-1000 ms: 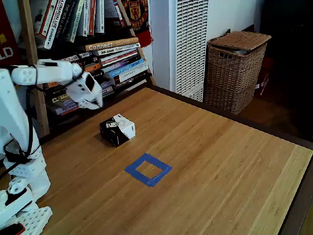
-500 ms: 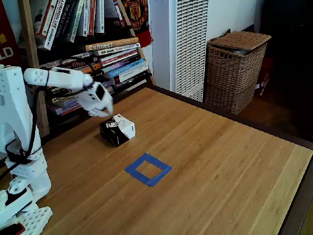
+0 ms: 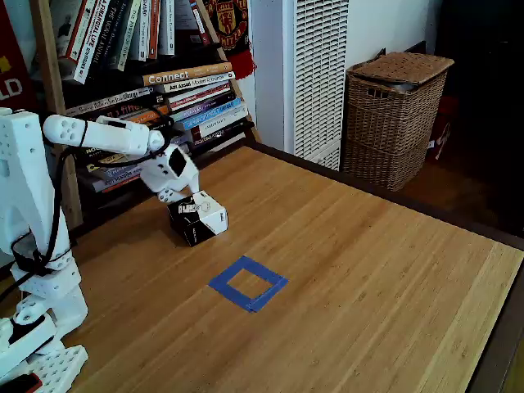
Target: Push the box on top of the target
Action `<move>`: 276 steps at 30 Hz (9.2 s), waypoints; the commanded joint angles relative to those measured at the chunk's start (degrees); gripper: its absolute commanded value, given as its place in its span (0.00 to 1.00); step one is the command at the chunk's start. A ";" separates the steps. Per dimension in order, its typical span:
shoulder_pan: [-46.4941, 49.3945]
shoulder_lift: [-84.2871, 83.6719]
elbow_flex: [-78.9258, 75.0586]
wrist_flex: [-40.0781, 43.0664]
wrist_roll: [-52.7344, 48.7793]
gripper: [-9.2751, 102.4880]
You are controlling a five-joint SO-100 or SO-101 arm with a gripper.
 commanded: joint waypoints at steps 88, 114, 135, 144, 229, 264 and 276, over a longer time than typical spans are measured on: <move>25.05 14.41 8.26 11.87 -26.46 0.08; 29.36 21.80 12.48 18.02 -34.19 0.08; 32.26 23.64 14.33 18.11 -37.79 0.08; 26.98 22.59 14.06 17.84 -31.55 0.08; 25.84 29.00 -1.49 22.15 23.55 0.09; 40.34 80.60 34.37 31.73 58.89 0.09; 39.55 109.60 50.54 39.55 61.08 0.09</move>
